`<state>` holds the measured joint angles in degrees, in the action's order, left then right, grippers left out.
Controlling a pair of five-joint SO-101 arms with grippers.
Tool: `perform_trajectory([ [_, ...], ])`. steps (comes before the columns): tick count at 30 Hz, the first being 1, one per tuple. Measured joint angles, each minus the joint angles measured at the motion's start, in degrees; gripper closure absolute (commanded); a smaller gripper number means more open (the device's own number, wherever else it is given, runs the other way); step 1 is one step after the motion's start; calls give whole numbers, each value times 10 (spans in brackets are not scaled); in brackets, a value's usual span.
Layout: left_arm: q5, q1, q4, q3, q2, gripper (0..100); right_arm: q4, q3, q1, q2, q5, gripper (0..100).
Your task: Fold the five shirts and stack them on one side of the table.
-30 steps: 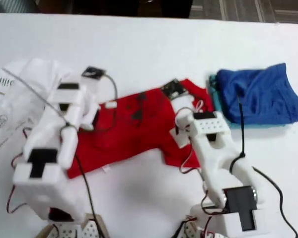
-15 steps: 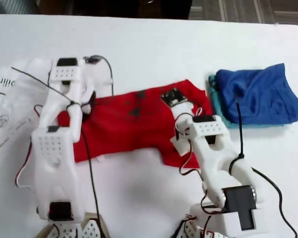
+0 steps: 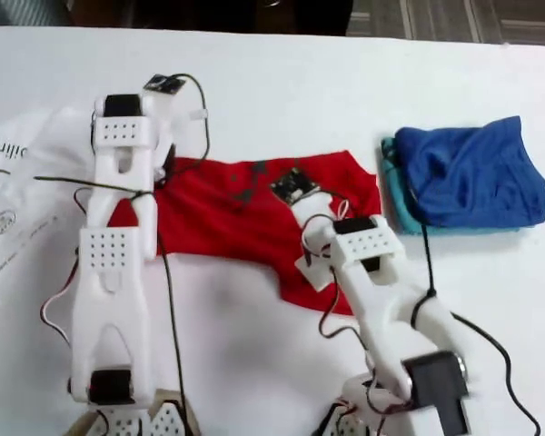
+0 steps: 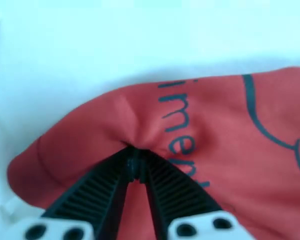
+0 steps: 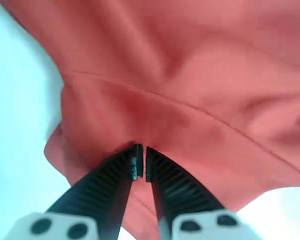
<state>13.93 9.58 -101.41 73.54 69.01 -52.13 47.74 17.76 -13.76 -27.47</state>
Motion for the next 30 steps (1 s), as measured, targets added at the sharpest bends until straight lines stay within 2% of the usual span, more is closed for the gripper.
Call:
perform_trajectory([
  [8,0,1,0,0,-57,972,-61,37,5,-169,0,978],
  [13,1,1,0,-25,-127,972,-47,103,5,-191,-4,978],
  [18,-12,-5,0,-165,-243,972,-20,140,11,-191,-33,958],
  [24,-18,-3,4,-356,-398,972,-20,144,11,-187,-39,804],
  [30,-18,-4,70,-545,-491,972,-20,144,51,-147,-67,870],
])
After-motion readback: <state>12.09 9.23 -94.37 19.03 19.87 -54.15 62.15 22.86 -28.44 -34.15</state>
